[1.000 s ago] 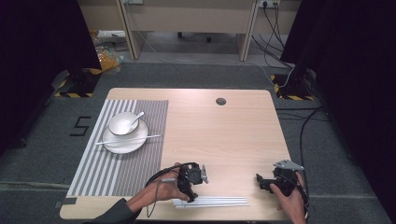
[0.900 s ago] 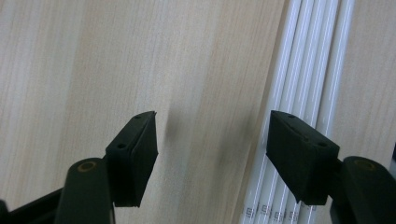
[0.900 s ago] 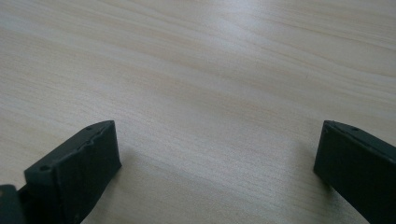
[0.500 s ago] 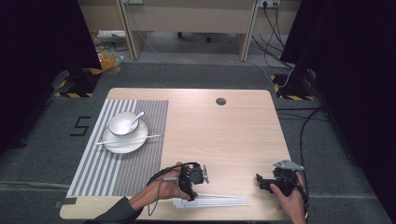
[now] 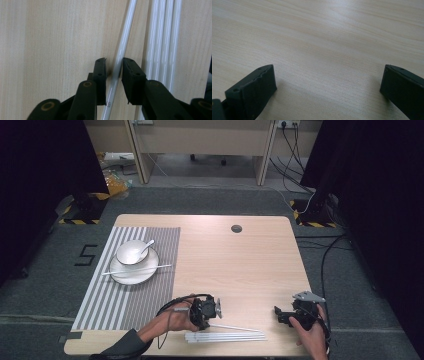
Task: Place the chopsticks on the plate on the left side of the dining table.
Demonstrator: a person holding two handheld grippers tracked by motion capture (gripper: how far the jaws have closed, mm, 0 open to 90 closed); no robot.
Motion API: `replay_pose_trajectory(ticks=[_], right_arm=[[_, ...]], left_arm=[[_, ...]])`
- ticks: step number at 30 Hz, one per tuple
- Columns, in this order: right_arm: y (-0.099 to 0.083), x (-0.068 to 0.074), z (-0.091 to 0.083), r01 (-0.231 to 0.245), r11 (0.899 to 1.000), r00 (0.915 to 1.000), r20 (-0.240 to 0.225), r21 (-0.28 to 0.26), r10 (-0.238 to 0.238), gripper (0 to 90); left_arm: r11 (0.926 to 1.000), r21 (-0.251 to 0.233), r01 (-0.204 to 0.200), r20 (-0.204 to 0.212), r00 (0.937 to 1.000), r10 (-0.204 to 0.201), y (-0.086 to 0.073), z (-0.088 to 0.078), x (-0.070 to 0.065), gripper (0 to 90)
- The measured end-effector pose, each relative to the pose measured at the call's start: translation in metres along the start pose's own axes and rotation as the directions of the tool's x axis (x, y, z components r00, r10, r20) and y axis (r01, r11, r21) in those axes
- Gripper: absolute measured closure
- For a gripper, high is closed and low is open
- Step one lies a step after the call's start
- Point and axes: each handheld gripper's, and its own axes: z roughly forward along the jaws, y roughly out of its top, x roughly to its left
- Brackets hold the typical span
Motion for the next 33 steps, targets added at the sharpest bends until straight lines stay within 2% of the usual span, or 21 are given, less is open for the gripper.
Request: replay_pose_trajectory(ticks=[5, 10, 14, 21, 24, 28, 33], right_arm=[[0.000, 0.000, 0.000, 0.000, 1.000, 1.0000, 0.000, 0.000, 0.000, 0.3], [0.000, 0.000, 0.000, 0.000, 1.000, 1.0000, 0.000, 0.000, 0.000, 0.3], [0.000, 0.000, 0.000, 0.000, 1.000, 1.0000, 0.000, 0.000, 0.000, 0.3], [0.000, 0.000, 0.000, 0.000, 1.000, 1.0000, 0.000, -0.001, 0.000, 0.3], [0.000, 0.000, 0.000, -0.001, 1.000, 1.0000, 0.000, -0.001, 0.001, 0.3], [0.000, 0.000, 0.000, -0.001, 1.000, 1.0000, 0.000, -0.001, 0.001, 0.3], [0.000, 0.000, 0.000, -0.001, 1.000, 1.0000, 0.000, -0.001, 0.001, 0.3]], left_arm=[[0.9999, 0.009, -0.007, 0.015, 0.9999, 0.006, -0.002, -0.001, 0.000, 78.1], [0.9999, 0.002, 0.014, 0.019, 0.9997, -0.014, -0.007, -0.001, 0.002, 82.1], [0.9999, 0.008, 0.009, 0.007, 0.9999, -0.009, -0.010, -0.003, 0.005, 82.3], [0.9992, 0.032, 0.024, 0.002, 0.9997, -0.024, -0.022, -0.006, 0.013, 81.8], [0.9987, 0.037, 0.034, 0.001, 0.9994, -0.034, -0.024, -0.006, 0.014, 78.4], [0.9976, 0.049, 0.049, 0.012, 0.9987, -0.050, -0.016, -0.006, 0.014, 67.6], [0.9973, 0.051, 0.052, 0.005, 0.9986, -0.053, -0.001, -0.005, 0.013, 66.8]])
